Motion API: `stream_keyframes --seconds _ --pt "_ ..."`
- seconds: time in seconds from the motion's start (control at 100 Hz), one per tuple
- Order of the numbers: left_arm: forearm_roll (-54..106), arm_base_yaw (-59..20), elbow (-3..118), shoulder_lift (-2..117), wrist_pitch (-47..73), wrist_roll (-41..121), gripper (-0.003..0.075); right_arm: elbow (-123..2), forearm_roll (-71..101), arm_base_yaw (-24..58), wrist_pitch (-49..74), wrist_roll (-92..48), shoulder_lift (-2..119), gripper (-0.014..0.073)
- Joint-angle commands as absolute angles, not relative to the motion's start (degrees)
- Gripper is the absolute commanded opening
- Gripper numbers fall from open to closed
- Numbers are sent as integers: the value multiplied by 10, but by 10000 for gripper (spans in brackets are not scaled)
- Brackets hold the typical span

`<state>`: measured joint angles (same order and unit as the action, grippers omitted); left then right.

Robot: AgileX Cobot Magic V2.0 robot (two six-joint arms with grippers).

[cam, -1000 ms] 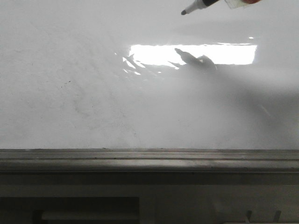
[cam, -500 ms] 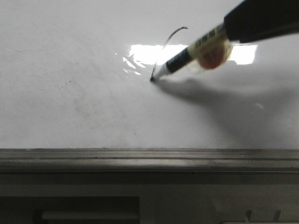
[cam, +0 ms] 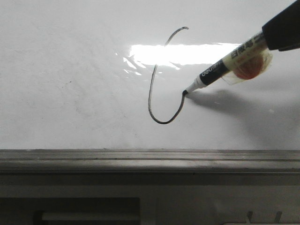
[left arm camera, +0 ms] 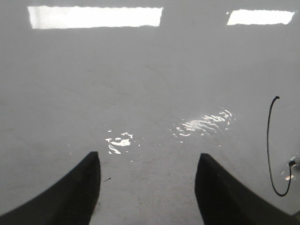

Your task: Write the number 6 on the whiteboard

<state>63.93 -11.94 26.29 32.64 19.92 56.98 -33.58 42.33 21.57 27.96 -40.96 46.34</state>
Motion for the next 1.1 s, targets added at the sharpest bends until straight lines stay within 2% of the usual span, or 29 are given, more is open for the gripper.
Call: stream_keyframes --seconds 0.0,0.27,0.43,0.63,0.88,1.09 --pt "659 -120 278 325 180 568 399 -356 425 208 201 -413 465 -45" --pt "659 -120 278 325 182 568 399 -395 459 257 197 -440 526 -45" --pt "659 -120 278 325 196 568 399 -425 459 274 286 -448 537 -45" --pt "673 -120 286 329 287 602 394 -454 446 274 401 -452 515 -45" --pt "775 -120 310 370 392 714 366 -512 446 274 421 -451 539 -45" --pt "788 -140 351 448 442 745 366 -576 446 274 469 -451 601 -45"
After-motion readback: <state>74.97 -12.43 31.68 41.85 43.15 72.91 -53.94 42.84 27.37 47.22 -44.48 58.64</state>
